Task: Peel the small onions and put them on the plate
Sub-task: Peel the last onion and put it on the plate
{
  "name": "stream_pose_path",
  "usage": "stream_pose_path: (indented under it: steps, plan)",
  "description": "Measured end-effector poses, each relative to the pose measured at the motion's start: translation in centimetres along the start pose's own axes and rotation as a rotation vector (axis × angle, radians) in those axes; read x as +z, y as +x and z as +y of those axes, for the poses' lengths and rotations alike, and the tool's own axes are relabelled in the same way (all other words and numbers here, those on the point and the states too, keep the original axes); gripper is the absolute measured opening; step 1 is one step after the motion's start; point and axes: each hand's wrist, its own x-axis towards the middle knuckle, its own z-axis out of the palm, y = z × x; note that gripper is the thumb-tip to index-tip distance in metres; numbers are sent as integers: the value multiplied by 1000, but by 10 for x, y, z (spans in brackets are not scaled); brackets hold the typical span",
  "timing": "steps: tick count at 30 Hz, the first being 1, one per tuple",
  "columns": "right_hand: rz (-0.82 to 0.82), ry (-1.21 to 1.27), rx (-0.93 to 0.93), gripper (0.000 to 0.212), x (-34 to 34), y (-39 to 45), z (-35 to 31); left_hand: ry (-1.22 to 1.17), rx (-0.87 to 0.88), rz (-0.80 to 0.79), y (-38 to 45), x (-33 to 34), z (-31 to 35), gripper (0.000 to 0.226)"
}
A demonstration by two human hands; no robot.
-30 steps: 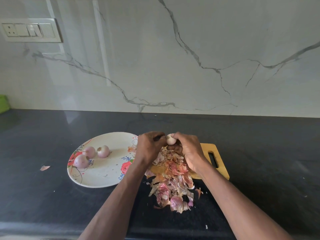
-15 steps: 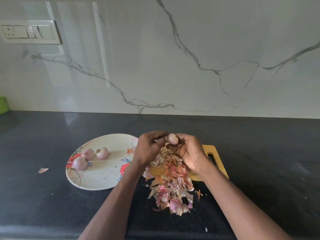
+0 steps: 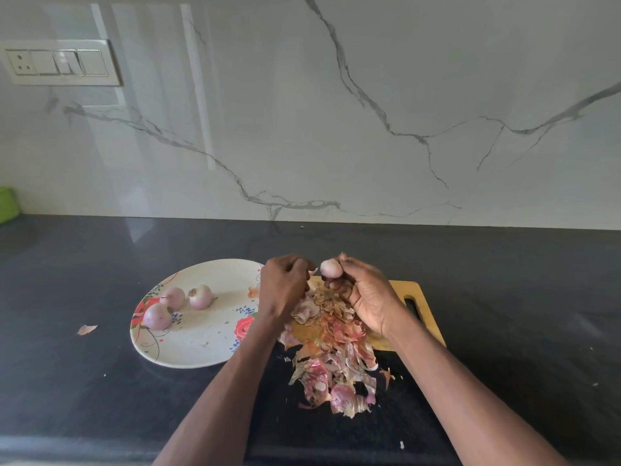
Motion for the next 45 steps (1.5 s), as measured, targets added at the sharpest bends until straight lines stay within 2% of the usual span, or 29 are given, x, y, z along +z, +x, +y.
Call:
stream_pose_path:
  steps: [3,6,8,10,14,19,22,23,25,27,30,32,33,35,37,40,43,45]
  plan:
    - [47,-81,4,31,-2,1,5,-5,7,-81,-1,-3,4,45]
    - [83,-117,-24,35,-4,3,8,-108,1,-288,0,-4,7,35]
    - [66,-62,-50,22,-4,4,8,-175,-33,-328,-1,-3,7,34]
    - [57,-48,-86,9,-3,2,7,-315,-135,-283,0,-2,8,35]
    - [109,-331,-262,16,0,-2,6,-608,-298,-293,2,-4,12,27]
    - [193,-839,-586,13,-3,3,14,-671,-390,-383,0,-6,18,35]
    - [218,-972,-747,11,-3,4,18,-649,-389,-410,0,-6,20,39]
    - [238,-972,-743,9,-1,3,18,-645,-389,-410,0,-6,20,39]
    - [253,-857,-614,6,-1,3,15,-662,-416,-395,0,-6,20,41]
    - [238,-683,-514,14,-1,2,13,-715,-454,-361,2,-8,18,42]
    - [260,-707,-664,26,-3,0,12,-759,-466,-336,4,-9,17,44]
    - [244,-834,-792,11,-2,-1,15,-758,-450,-333,4,-9,18,44]
    - [231,-893,-818,11,-1,0,16,-755,-443,-332,4,-9,19,43]
    - [218,-985,-822,31,0,3,21,-745,-427,-341,3,-7,19,41]
    - [219,-1003,-843,36,3,3,23,-732,-411,-368,1,-5,20,35]
    - [250,-936,-858,28,2,4,23,-713,-389,-384,0,-3,20,39]
    - [301,-856,-738,13,0,5,19,-661,-379,-421,-2,-1,22,56]
    - [330,-819,-633,10,-1,7,18,-663,-410,-431,-3,1,21,49]
